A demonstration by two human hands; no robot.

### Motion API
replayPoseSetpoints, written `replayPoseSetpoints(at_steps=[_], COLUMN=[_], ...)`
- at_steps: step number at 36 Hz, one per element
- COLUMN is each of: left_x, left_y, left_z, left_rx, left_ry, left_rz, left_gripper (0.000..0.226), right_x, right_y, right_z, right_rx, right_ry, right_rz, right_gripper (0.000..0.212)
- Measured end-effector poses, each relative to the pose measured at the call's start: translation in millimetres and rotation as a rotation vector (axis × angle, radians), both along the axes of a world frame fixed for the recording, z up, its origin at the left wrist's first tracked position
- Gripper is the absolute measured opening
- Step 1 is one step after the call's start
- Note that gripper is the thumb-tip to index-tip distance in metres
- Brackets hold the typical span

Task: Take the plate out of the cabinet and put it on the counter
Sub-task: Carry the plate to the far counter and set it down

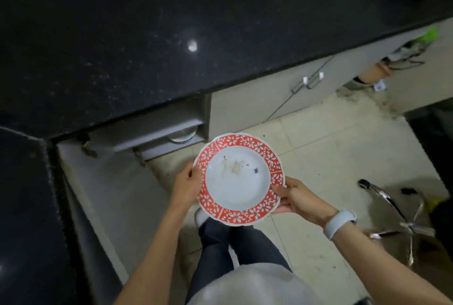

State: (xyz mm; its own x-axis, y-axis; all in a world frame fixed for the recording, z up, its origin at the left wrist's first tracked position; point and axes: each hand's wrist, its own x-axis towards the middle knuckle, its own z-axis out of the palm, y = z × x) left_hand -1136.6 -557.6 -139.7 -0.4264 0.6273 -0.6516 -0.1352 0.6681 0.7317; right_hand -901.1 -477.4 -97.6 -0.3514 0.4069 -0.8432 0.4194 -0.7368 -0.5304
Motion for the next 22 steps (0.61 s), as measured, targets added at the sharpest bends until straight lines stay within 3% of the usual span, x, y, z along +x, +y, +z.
replayPoseSetpoints(at_steps=[12, 22], left_x=[95, 225], left_y=[138, 256], left_z=[68, 95], left_rx=[0.053, 0.061], left_ry=[0.136, 0.155], left_rz=[-0.497, -0.635], left_gripper=[0.023, 0.023], right_x=[108, 230], right_y=[22, 102], right_z=[45, 74], right_rx=[0.181, 0.330], right_ry=[-0.082, -0.079], right_rz=[-0.386, -0.568], right_gripper=[0.020, 0.008])
